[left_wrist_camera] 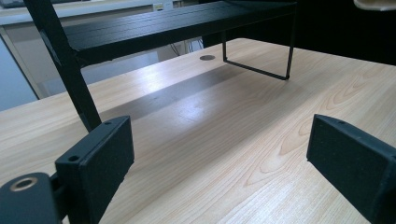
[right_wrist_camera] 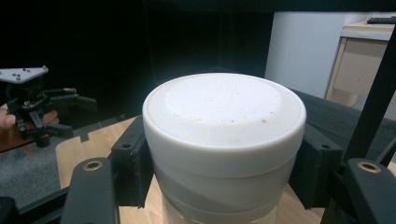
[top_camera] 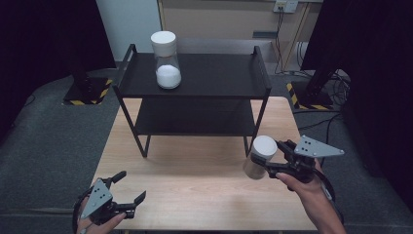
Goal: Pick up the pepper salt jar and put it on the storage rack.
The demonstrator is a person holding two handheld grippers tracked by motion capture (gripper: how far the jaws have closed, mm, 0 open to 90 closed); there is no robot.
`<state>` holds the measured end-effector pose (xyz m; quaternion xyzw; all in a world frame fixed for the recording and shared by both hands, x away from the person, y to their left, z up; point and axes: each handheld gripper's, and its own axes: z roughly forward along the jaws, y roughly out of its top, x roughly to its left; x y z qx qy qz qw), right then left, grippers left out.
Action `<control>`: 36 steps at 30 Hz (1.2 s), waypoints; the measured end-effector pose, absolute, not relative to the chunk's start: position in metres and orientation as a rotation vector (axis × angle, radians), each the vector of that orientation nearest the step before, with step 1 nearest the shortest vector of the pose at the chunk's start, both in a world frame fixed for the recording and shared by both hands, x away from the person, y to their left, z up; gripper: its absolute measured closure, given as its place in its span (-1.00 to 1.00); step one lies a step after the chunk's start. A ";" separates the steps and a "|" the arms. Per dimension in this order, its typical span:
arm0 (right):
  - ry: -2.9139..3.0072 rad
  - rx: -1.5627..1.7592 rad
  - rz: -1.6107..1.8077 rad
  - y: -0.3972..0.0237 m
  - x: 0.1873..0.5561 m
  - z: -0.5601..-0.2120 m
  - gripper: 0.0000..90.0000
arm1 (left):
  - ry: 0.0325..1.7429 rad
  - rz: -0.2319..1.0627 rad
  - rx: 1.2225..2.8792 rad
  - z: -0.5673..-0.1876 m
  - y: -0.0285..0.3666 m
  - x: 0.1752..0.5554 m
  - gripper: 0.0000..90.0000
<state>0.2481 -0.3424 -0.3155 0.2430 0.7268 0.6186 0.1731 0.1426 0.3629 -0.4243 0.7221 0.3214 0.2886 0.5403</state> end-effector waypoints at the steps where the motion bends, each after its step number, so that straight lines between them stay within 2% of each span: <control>1: 2.060 0.686 1.755 -0.342 0.249 -0.313 -0.23 | 0.764 0.686 1.717 -0.424 0.363 0.143 -0.86; 36: 2.103 0.594 1.718 -0.322 0.269 -0.235 -0.23 | 0.758 0.676 1.730 -0.424 0.361 0.144 -0.86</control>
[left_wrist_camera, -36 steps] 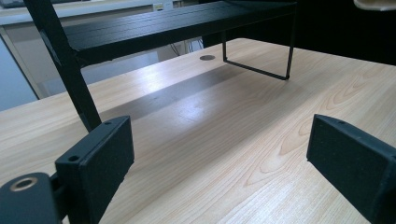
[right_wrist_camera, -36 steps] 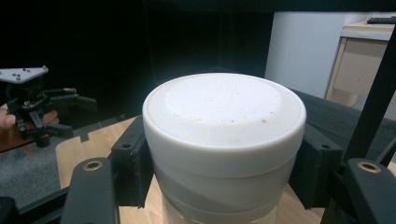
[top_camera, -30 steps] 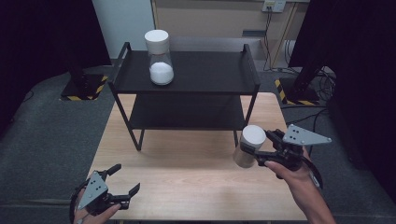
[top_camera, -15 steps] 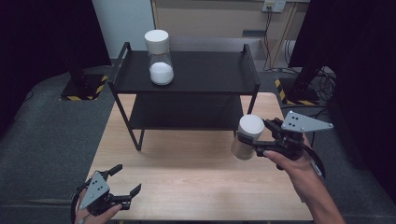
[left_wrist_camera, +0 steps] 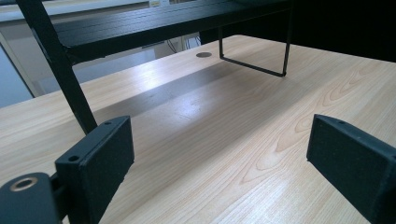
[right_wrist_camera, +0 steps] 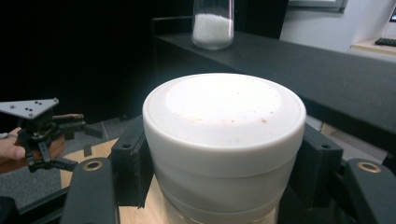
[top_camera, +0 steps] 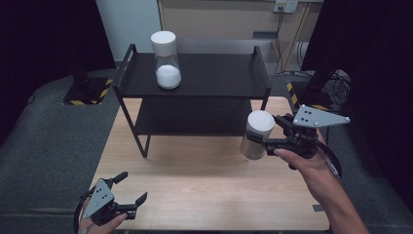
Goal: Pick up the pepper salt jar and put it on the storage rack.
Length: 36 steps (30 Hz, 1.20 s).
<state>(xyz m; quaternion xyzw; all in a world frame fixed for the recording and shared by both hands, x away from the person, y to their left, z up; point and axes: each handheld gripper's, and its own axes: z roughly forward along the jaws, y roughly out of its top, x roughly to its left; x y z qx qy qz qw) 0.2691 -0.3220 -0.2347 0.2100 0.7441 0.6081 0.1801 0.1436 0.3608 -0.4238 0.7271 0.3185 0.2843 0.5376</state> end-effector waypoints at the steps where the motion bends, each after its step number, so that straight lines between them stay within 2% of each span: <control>1: 2.101 0.589 1.721 -0.322 0.270 -0.233 -0.23 | 0.757 0.676 1.732 -0.424 0.361 0.144 -0.86; 36: 2.066 0.561 1.771 -0.281 0.309 -0.154 -0.23 | 0.751 0.669 1.733 -0.424 0.362 0.144 -0.86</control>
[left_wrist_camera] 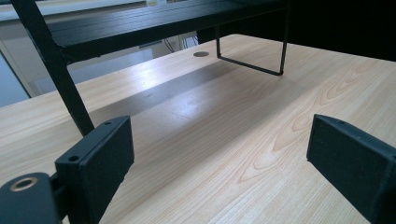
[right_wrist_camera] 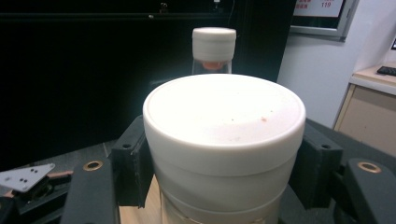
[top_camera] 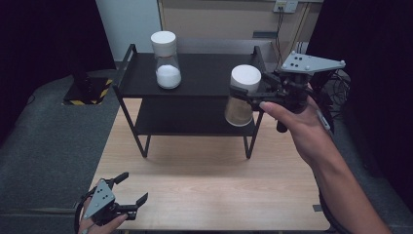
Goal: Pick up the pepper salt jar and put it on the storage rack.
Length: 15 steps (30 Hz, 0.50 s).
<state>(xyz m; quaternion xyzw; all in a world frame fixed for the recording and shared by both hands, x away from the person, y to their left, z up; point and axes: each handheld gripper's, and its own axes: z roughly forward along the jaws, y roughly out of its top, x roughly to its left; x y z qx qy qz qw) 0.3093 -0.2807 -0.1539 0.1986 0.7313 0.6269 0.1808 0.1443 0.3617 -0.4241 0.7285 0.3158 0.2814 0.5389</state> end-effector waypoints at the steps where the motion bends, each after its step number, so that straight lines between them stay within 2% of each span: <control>1: 2.062 0.561 1.774 -0.280 0.311 -0.153 -0.23 | 0.752 0.670 1.732 -0.424 0.362 0.144 -0.86; 15: 2.020 0.585 1.769 -0.268 0.334 -0.138 -0.23 | 0.761 0.675 1.727 -0.424 0.367 0.144 -0.86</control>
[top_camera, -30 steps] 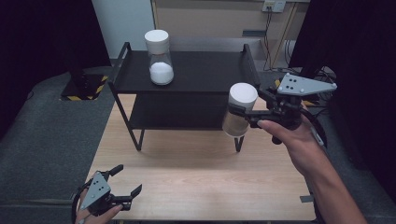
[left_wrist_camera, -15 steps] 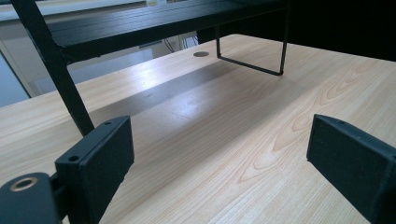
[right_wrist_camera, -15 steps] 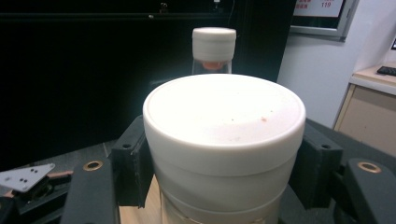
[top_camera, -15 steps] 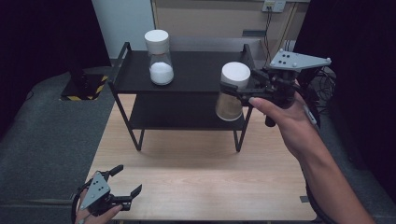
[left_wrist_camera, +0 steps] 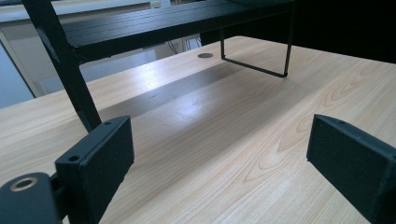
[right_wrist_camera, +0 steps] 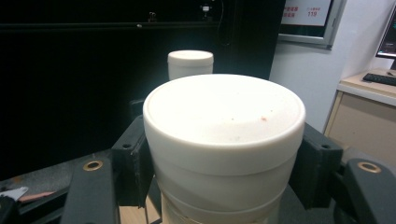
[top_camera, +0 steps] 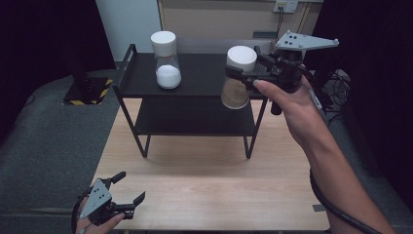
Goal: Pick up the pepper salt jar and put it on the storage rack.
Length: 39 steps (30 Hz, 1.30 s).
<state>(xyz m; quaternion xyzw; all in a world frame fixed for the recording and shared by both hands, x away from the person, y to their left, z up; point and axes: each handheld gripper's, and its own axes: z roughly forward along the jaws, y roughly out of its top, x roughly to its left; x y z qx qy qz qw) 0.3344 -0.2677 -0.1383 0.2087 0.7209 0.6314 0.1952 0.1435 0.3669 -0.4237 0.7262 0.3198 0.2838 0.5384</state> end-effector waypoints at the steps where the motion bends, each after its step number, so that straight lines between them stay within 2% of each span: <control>1: 2.018 0.586 1.769 -0.267 0.336 -0.137 -0.23 | 0.762 0.674 1.726 -0.424 0.367 0.144 -0.86; 39: 1.994 0.620 1.763 -0.237 0.382 -0.134 -0.23 | 0.761 0.664 1.724 -0.425 0.368 0.145 -0.86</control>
